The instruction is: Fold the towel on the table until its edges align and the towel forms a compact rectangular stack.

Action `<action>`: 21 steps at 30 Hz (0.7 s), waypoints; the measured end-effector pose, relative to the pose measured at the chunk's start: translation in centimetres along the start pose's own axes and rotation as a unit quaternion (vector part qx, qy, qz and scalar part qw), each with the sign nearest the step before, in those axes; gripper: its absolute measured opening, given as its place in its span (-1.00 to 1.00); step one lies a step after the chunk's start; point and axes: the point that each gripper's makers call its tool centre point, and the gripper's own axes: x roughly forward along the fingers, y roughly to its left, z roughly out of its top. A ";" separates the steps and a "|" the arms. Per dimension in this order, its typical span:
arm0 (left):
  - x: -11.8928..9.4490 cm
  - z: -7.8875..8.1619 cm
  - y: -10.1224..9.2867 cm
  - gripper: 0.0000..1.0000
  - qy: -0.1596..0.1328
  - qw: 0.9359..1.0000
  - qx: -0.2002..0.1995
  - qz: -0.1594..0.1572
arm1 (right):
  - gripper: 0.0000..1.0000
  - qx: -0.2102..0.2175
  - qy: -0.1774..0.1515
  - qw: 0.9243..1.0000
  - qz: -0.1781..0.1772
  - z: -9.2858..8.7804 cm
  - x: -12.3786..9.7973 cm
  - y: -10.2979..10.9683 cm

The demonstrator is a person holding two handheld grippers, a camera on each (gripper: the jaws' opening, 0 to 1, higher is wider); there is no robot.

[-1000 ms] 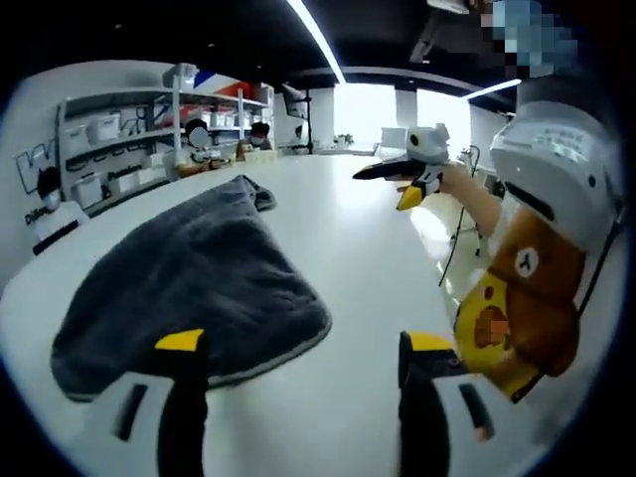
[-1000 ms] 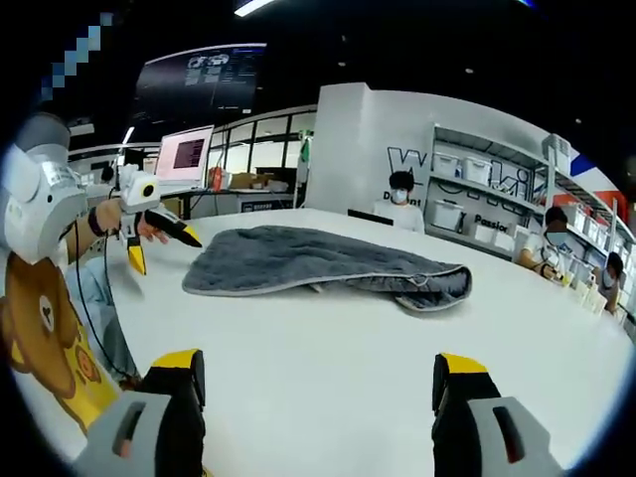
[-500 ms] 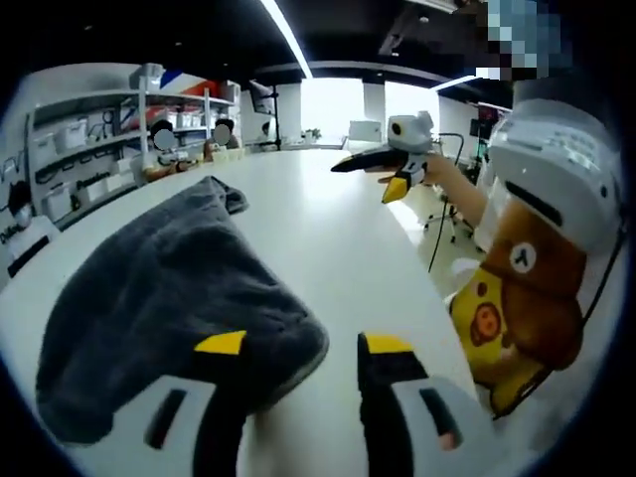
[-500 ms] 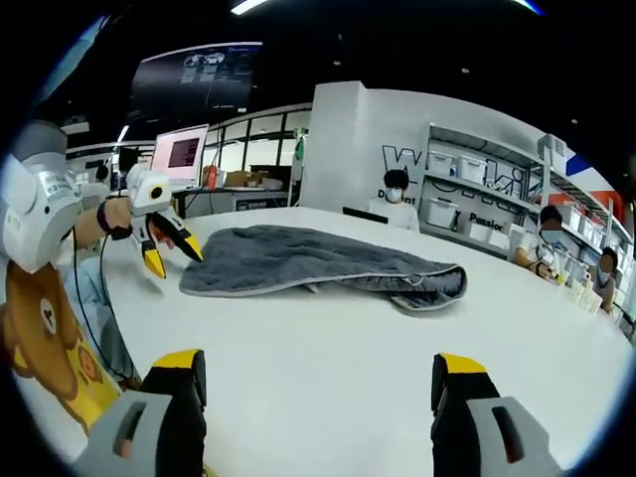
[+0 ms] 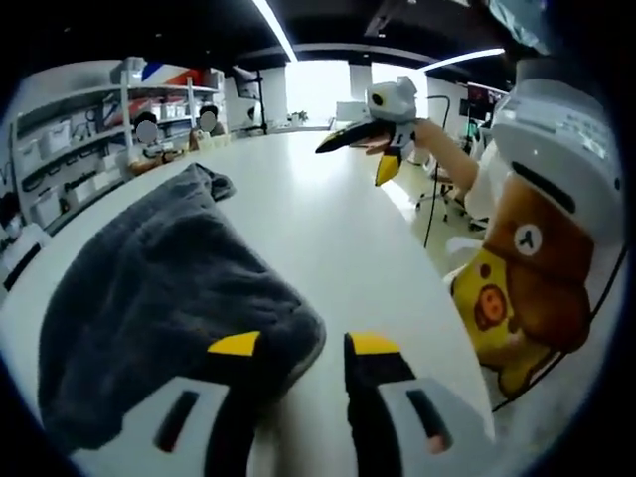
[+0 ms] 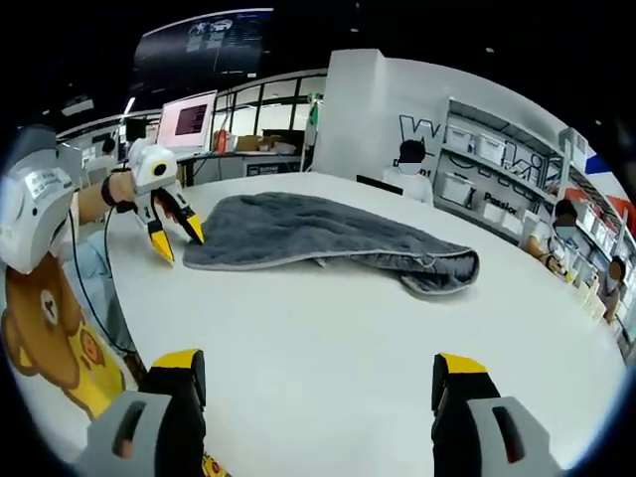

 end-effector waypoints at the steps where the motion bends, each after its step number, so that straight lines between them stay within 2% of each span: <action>1: 0.0 0.0 0.0 -0.30 0.001 1.000 0.001 0.000 | 0.98 0.000 -0.001 1.000 0.000 0.0 0.0 0.0; 17: 1.1 -0.3 0.6 -0.52 0.022 1.000 -0.006 -0.007 | 0.98 0.002 -0.001 1.000 -0.012 0.1 -1.3 -1.1; 21: 1.2 -0.3 0.5 -0.66 0.030 1.000 0.009 -0.005 | 0.98 0.005 -0.003 1.000 -0.015 0.0 -1.6 -1.2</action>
